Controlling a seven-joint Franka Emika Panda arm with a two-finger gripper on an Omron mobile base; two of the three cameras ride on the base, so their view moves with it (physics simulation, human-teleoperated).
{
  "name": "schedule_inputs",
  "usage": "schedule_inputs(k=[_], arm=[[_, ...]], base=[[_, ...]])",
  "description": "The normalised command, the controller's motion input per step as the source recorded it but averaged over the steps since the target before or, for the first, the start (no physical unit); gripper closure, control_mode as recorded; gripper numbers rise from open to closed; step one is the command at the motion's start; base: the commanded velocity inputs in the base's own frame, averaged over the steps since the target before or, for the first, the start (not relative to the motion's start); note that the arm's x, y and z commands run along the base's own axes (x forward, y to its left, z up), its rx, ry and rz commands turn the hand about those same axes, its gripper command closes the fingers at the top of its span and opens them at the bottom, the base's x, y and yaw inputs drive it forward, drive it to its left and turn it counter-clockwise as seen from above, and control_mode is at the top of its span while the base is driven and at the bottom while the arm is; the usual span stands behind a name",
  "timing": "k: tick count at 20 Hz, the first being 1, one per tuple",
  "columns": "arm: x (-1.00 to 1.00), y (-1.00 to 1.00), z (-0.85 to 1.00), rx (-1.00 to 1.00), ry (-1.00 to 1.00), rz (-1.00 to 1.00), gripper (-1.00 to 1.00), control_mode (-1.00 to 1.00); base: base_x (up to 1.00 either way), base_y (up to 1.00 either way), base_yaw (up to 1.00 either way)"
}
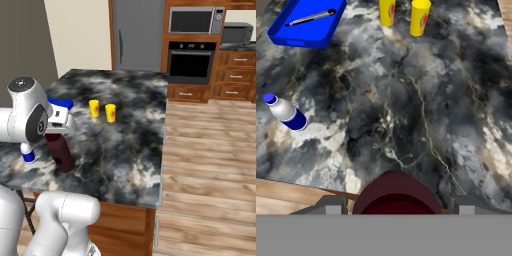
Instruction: Place the drinks on the dining counter in a tight cluster.
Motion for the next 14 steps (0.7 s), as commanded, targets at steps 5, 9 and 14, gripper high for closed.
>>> schedule_inputs(k=[5,9,14], arm=[[0.0,0.46,0.0,0.0,0.0,0.09,1.0,-1.0],[0.0,0.57,0.0,0.0,0.02,0.14,1.0,-1.0],[0.15,0.53,0.0,0.0,0.05,0.1,1.0,-1.0]], base=[[0.0,0.08,0.02],[0.0,0.0,0.0],[0.0,0.0,0.0]])
